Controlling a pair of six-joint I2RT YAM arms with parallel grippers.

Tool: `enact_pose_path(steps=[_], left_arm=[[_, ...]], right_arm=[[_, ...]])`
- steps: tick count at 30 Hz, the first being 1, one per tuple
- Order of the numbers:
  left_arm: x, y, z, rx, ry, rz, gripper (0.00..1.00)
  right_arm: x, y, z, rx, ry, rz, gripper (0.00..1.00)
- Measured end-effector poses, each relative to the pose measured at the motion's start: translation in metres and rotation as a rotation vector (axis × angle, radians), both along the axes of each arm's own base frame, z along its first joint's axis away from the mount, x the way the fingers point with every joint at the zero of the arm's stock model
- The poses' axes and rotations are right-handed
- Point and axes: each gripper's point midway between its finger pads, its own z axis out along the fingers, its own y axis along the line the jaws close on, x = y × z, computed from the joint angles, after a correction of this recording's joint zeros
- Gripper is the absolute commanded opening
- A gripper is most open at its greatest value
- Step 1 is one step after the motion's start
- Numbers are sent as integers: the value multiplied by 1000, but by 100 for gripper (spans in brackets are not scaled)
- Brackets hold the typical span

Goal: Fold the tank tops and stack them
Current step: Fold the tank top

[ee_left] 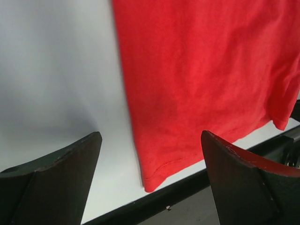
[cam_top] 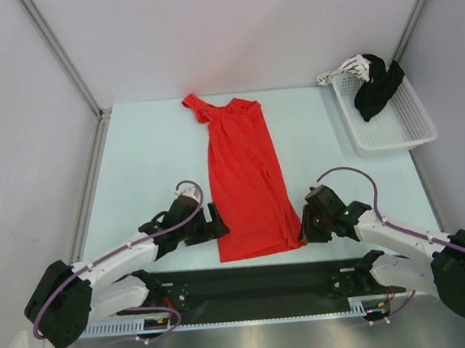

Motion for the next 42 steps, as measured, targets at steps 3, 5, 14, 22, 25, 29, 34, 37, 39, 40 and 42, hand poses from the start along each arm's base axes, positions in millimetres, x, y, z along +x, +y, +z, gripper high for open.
enact_pose_path(steps=[3, 5, 14, 22, 25, 29, 34, 37, 39, 40, 42], left_arm=[[-8, -11, 0, -23, 9, -20, 88], [-14, -15, -1, -35, 19, -26, 85], [-58, -29, -5, -74, 104, -74, 69], [-74, -21, -12, -68, 168, -43, 59], [-73, -23, -15, -59, 181, -34, 52], [-69, -30, -20, -53, 192, -27, 29], [-63, -27, -22, -24, 177, -5, 0], [-62, -23, -21, -2, 174, 8, 0], [-65, -18, -20, 15, 178, 8, 0], [-67, -14, -20, 28, 181, 10, 0], [-71, -5, -18, 57, 185, 11, 0]], right_arm=[[-2, 4, -2, 16, 4, 6, 22], [-4, 5, -2, 21, 6, 11, 16], [-9, 9, -1, 26, 9, 33, 0], [-11, 10, 5, 43, -7, 42, 0], [-12, 11, 6, 45, -10, 49, 0], [-16, 11, 6, 43, -8, 63, 0], [-19, 13, 12, 56, -23, 78, 0], [-20, 13, 15, 61, -30, 83, 0], [-22, 12, 17, 58, -29, 88, 0], [-22, 12, 20, 57, -30, 92, 0], [-19, 14, 28, 58, -41, 99, 0]])
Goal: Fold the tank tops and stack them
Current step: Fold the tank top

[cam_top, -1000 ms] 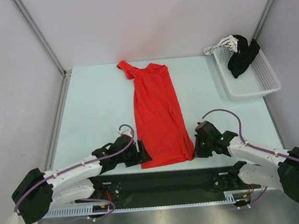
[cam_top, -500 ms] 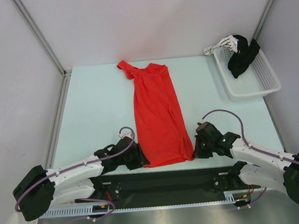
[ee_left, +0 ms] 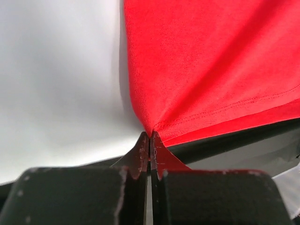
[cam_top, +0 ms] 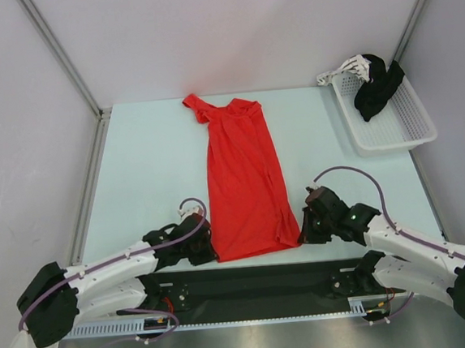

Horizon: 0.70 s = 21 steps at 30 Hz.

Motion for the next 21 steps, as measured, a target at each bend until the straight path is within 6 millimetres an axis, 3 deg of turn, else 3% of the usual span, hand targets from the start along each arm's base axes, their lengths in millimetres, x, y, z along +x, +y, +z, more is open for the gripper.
enact_pose_path(steps=[3, 8, 17, 21], left_arm=[[4, 7, 13, 33, -26, 4, 0], [39, 6, 43, 65, -97, 24, 0], [111, 18, 64, 132, -162, 89, 0], [155, 16, 81, 147, -208, 103, 0]], right_arm=[[10, 6, 17, 3, -38, 16, 0], [41, 20, 42, -12, -87, 34, 0], [125, 33, 60, -57, -133, 14, 0], [169, 43, 67, -62, -161, 9, 0]])
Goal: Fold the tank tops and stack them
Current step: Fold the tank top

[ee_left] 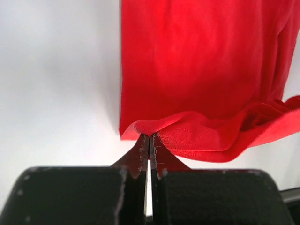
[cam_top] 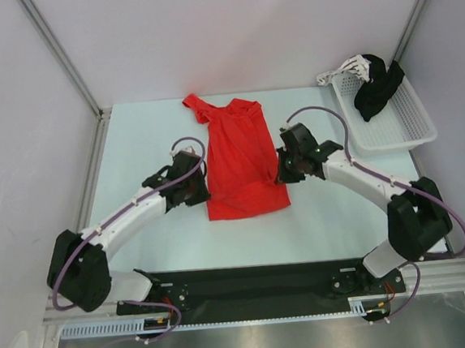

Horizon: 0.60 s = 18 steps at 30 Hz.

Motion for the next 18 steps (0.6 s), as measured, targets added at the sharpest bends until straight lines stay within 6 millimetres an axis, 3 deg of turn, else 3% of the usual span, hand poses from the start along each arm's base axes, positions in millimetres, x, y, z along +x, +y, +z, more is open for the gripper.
enact_pose_path(steps=[4, 9, 12, 18], left_arm=[[46, -4, 7, 7, -26, 14, 0], [97, -5, 2, 11, -24, 38, 0], [118, 0, 0, 18, -25, 59, 0], [156, 6, 11, 8, -57, 99, 0]], right_arm=[[41, 4, -1, -5, -11, -10, 0], [92, 3, -4, -9, -22, -40, 0], [119, 0, -3, -4, -34, -56, 0], [153, 0, 9, 30, -66, -63, 0]])
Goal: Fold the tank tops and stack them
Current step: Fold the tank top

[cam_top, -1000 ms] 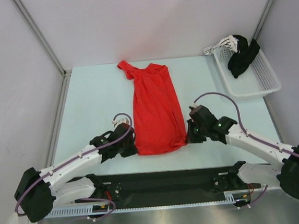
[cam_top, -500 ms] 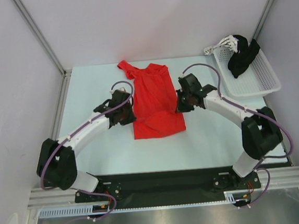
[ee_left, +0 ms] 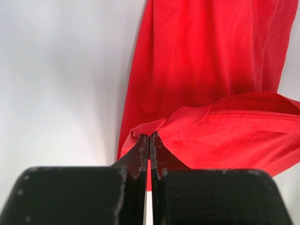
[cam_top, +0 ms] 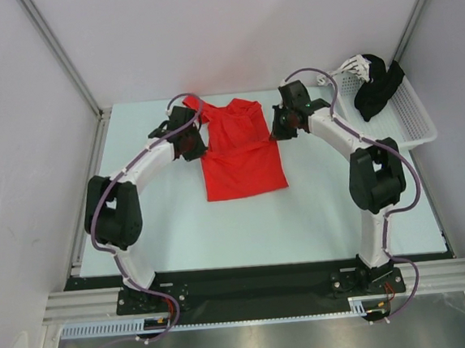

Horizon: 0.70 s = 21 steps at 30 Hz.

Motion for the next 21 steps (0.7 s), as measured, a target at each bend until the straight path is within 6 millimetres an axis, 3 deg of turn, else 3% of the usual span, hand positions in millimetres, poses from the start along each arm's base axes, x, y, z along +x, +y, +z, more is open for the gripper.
enact_pose_path(steps=[8, 13, 15, 16, 17, 18, 19, 20, 21], left_arm=[[38, 11, 19, -24, -41, 38, 0], [64, 10, 22, -34, -66, 52, 0], [75, 9, 20, -40, -72, 54, 0], [81, 8, 17, -41, -74, 56, 3], [88, 7, 16, -44, -77, 57, 8], [96, 5, 14, -49, -77, 55, 21], [104, 3, 10, -51, -79, 52, 64], [112, 3, 7, -52, -79, 51, 78], [120, 3, 2, -53, -79, 56, 85]], right_arm=[[41, 6, 22, 40, -64, 15, 0], [74, 6, 24, 66, -90, 3, 0], [89, 3, 18, 78, -89, -6, 8], [96, 2, 13, 87, -86, -14, 17], [102, 1, 8, 95, -80, -22, 37], [109, -1, 2, 107, -74, -36, 47], [116, -3, -6, 114, -68, -46, 55], [122, -6, -15, 121, -58, -56, 63], [126, -10, -24, 125, -47, -64, 64]])
